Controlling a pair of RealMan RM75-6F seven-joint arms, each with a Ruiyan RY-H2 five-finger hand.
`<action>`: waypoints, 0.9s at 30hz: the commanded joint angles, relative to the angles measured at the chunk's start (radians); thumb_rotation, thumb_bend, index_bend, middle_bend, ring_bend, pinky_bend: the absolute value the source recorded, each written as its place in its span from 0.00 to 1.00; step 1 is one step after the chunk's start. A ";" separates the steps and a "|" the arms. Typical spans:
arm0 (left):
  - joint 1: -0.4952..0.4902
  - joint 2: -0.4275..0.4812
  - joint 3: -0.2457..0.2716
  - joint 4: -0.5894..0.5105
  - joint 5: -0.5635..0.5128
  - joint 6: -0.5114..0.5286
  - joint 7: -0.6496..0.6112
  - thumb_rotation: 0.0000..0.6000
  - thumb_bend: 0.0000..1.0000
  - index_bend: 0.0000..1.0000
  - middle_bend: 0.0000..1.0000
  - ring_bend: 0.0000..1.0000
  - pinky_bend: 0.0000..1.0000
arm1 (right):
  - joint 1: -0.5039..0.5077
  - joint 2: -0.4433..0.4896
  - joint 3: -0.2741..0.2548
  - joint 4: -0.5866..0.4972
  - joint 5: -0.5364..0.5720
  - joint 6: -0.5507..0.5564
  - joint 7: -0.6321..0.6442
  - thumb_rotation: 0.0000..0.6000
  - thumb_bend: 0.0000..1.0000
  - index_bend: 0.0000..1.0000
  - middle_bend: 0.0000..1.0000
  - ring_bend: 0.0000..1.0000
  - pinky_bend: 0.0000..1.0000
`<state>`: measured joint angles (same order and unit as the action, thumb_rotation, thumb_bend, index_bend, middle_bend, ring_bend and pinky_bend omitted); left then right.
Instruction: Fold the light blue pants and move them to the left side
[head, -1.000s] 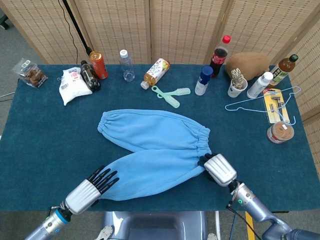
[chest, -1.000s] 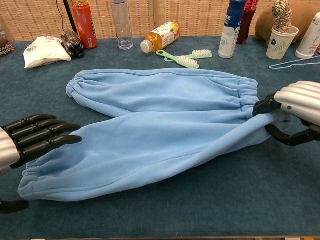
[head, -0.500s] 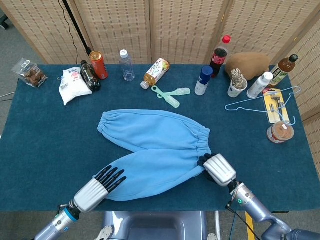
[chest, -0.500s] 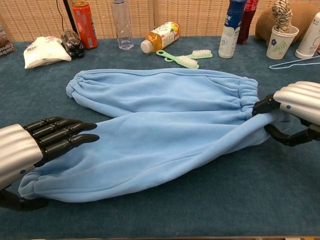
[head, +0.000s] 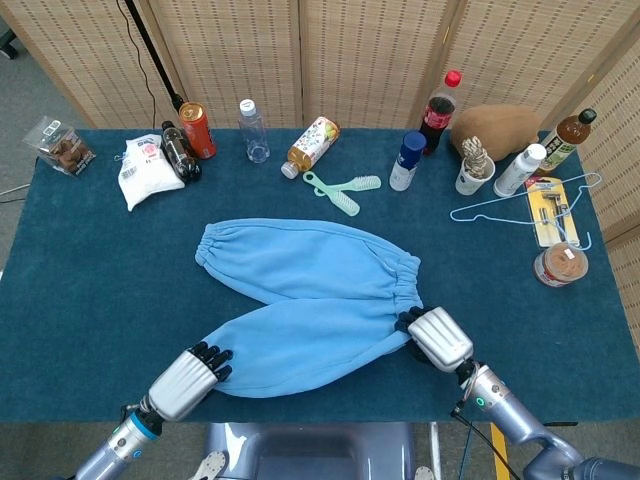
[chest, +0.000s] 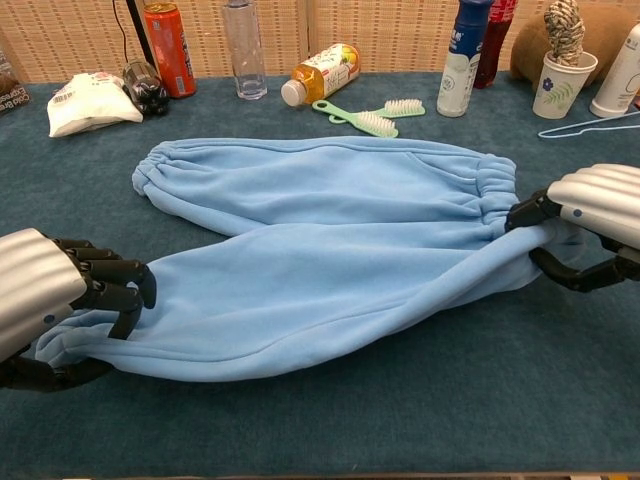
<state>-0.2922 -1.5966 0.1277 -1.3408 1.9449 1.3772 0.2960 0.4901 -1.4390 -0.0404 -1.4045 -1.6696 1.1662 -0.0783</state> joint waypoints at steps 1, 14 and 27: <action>0.001 -0.006 -0.005 0.004 -0.007 0.008 -0.003 1.00 0.35 0.71 0.48 0.49 0.55 | 0.000 -0.001 0.000 0.000 0.003 -0.002 0.006 1.00 0.82 0.57 0.47 0.43 0.57; -0.009 0.041 -0.055 -0.060 -0.082 0.050 -0.094 1.00 0.42 0.81 0.56 0.57 0.61 | 0.015 0.037 0.001 -0.056 0.002 -0.007 0.151 1.00 0.83 0.58 0.48 0.43 0.57; -0.054 0.149 -0.213 -0.297 -0.395 -0.089 -0.068 1.00 0.42 0.84 0.59 0.59 0.61 | 0.100 0.104 0.113 -0.152 0.192 -0.173 0.222 1.00 0.83 0.58 0.48 0.43 0.57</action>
<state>-0.3329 -1.4697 -0.0469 -1.5894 1.6121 1.3285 0.1965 0.5703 -1.3485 0.0481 -1.5396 -1.5134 1.0269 0.1302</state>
